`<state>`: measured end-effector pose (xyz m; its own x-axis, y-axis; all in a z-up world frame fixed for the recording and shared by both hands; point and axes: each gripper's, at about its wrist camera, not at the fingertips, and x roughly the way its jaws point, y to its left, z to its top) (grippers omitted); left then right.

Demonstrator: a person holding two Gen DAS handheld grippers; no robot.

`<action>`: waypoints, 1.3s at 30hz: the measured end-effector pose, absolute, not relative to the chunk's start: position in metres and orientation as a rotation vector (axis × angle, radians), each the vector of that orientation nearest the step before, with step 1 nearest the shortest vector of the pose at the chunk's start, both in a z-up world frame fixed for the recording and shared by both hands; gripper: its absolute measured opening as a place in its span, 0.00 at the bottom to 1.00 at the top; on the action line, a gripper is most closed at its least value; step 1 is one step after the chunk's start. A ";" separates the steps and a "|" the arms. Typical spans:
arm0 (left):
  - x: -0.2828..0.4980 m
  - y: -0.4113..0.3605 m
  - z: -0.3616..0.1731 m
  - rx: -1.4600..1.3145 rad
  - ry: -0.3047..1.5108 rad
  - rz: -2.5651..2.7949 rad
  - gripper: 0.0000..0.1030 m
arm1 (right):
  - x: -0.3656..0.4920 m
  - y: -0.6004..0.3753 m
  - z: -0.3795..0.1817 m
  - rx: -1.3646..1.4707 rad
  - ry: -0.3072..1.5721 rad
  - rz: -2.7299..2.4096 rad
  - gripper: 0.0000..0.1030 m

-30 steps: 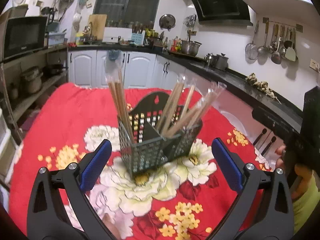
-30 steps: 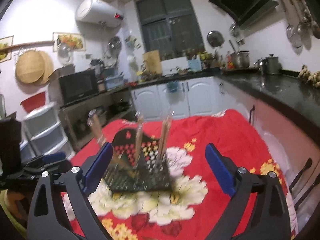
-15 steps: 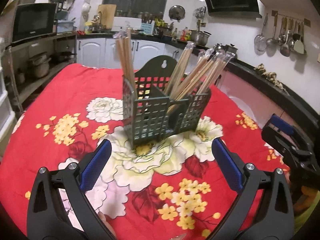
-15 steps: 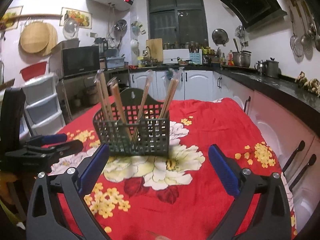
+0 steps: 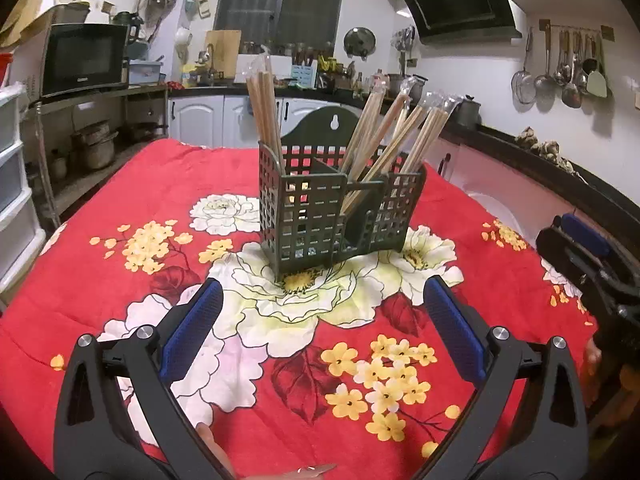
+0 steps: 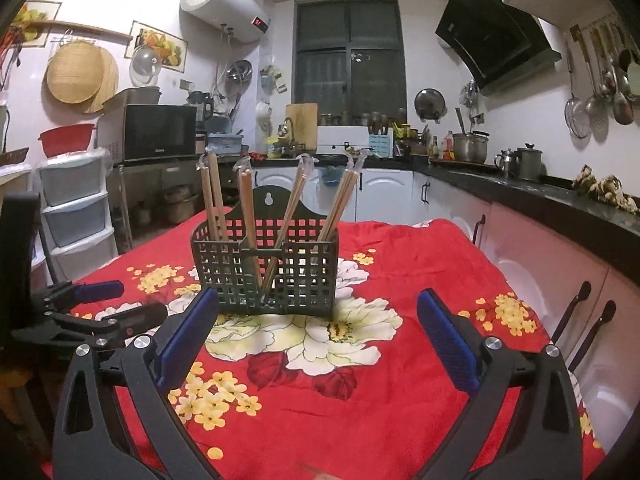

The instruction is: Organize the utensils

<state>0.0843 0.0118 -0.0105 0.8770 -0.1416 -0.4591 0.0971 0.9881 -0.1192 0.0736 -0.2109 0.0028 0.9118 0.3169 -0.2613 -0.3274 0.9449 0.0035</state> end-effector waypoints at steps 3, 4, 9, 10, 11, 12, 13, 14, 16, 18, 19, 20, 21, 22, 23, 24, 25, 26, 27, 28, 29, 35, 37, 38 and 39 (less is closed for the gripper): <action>0.078 0.010 -0.008 -0.078 0.440 -0.094 0.90 | 0.066 -0.213 0.002 -0.033 0.231 0.321 0.94; 0.075 0.009 -0.006 -0.072 0.419 -0.092 0.90 | 0.063 -0.214 0.002 -0.033 0.210 0.317 0.94; 0.063 0.007 0.000 -0.064 0.327 -0.081 0.90 | 0.048 -0.217 0.002 -0.010 0.106 0.291 0.94; 0.061 0.006 0.000 -0.062 0.310 -0.080 0.90 | 0.046 -0.218 0.001 -0.007 0.090 0.284 0.94; 0.060 0.007 0.001 -0.063 0.304 -0.082 0.90 | 0.044 -0.218 0.000 -0.005 0.079 0.277 0.94; 0.059 0.007 0.001 -0.065 0.298 -0.080 0.90 | 0.042 -0.218 -0.001 -0.005 0.065 0.273 0.94; 0.058 0.007 0.000 -0.065 0.289 -0.079 0.90 | 0.041 -0.218 -0.002 -0.004 0.053 0.265 0.94; 0.058 0.007 -0.001 -0.065 0.283 -0.078 0.90 | 0.040 -0.218 -0.004 -0.004 0.042 0.256 0.94; 0.057 0.007 -0.003 -0.067 0.274 -0.076 0.90 | 0.039 -0.219 -0.007 -0.002 0.031 0.238 0.94; 0.057 0.006 -0.005 -0.065 0.274 -0.075 0.90 | 0.038 -0.219 -0.008 0.003 0.029 0.230 0.94; 0.057 0.006 -0.006 -0.065 0.274 -0.072 0.90 | 0.038 -0.220 -0.008 0.005 0.028 0.225 0.94; 0.057 0.006 -0.006 -0.065 0.273 -0.073 0.90 | 0.038 -0.220 -0.008 0.006 0.027 0.224 0.94; 0.057 0.006 -0.006 -0.066 0.275 -0.074 0.90 | 0.038 -0.220 -0.008 0.006 0.027 0.225 0.94; 0.057 0.006 -0.007 -0.067 0.275 -0.074 0.90 | 0.039 -0.220 -0.008 0.007 0.028 0.224 0.94; 0.057 0.006 -0.007 -0.067 0.276 -0.073 0.90 | 0.038 -0.220 -0.008 0.007 0.027 0.224 0.94; 0.057 0.006 -0.006 -0.066 0.274 -0.072 0.90 | 0.038 -0.219 -0.008 0.007 0.026 0.224 0.94; 0.057 0.006 -0.007 -0.067 0.273 -0.073 0.90 | 0.038 -0.220 -0.008 0.008 0.027 0.226 0.94; 0.057 0.006 -0.007 -0.066 0.274 -0.073 0.90 | 0.038 -0.219 -0.008 0.006 0.028 0.224 0.94; 0.057 0.006 -0.007 -0.066 0.274 -0.073 0.90 | 0.038 -0.219 -0.008 0.005 0.028 0.224 0.94; 0.057 0.006 -0.007 -0.066 0.275 -0.073 0.90 | 0.038 -0.219 -0.008 0.004 0.028 0.226 0.94; 0.057 0.006 -0.007 -0.066 0.276 -0.072 0.90 | 0.038 -0.219 -0.008 0.003 0.027 0.226 0.94; 0.058 0.006 -0.008 -0.068 0.276 -0.071 0.90 | 0.037 -0.219 -0.009 0.004 0.027 0.226 0.94; 0.058 0.006 -0.008 -0.067 0.276 -0.072 0.90 | 0.037 -0.219 -0.009 0.003 0.027 0.225 0.94; 0.058 0.006 -0.008 -0.067 0.276 -0.072 0.90 | 0.037 -0.219 -0.009 0.003 0.027 0.226 0.94; 0.058 0.006 -0.009 -0.067 0.277 -0.070 0.90 | 0.037 -0.219 -0.009 0.003 0.028 0.226 0.94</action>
